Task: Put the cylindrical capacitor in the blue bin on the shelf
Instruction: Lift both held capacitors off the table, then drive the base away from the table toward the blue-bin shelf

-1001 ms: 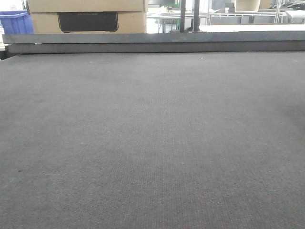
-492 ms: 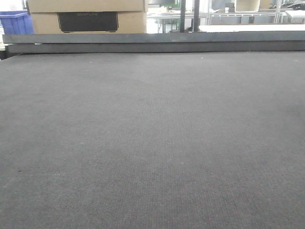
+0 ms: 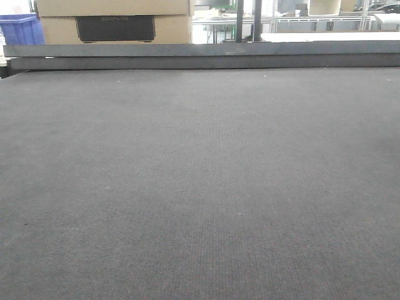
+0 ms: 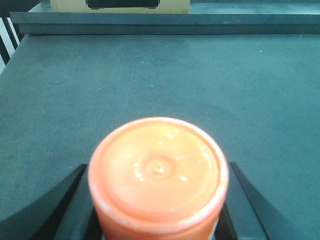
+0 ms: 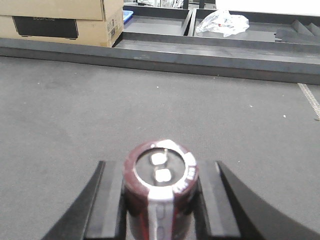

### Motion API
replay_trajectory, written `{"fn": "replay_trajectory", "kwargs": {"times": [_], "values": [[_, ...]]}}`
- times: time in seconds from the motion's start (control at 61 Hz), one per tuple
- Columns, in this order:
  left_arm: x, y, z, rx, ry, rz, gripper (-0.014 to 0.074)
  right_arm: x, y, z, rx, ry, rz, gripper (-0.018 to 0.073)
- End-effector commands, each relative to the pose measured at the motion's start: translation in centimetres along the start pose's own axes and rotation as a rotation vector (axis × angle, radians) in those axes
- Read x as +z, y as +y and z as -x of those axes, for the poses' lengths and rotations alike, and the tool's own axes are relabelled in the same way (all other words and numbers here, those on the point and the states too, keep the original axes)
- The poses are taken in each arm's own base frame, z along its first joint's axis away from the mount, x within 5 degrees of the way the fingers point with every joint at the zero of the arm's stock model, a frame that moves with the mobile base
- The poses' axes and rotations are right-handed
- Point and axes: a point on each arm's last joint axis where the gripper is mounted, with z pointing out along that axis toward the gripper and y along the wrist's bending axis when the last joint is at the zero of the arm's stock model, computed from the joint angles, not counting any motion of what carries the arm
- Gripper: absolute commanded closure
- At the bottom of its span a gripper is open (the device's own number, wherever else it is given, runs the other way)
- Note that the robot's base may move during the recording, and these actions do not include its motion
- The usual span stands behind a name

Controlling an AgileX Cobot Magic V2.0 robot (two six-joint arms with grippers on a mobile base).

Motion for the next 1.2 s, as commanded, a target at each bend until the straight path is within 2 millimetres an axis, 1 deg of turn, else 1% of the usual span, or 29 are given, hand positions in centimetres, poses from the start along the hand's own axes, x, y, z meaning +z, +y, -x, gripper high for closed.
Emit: {"fn": "replay_trajectory", "kwargs": {"times": [0.0, 1.181], "values": [[-0.34, -0.13, 0.36, -0.004, -0.028, -0.013, 0.0707, -0.32, 0.02, 0.42, -0.009, -0.037, 0.000, 0.0721], [-0.42, -0.11, 0.36, -0.003, -0.030, -0.012, 0.0707, -0.32, 0.02, 0.42, -0.009, -0.037, 0.000, 0.0721]]}}
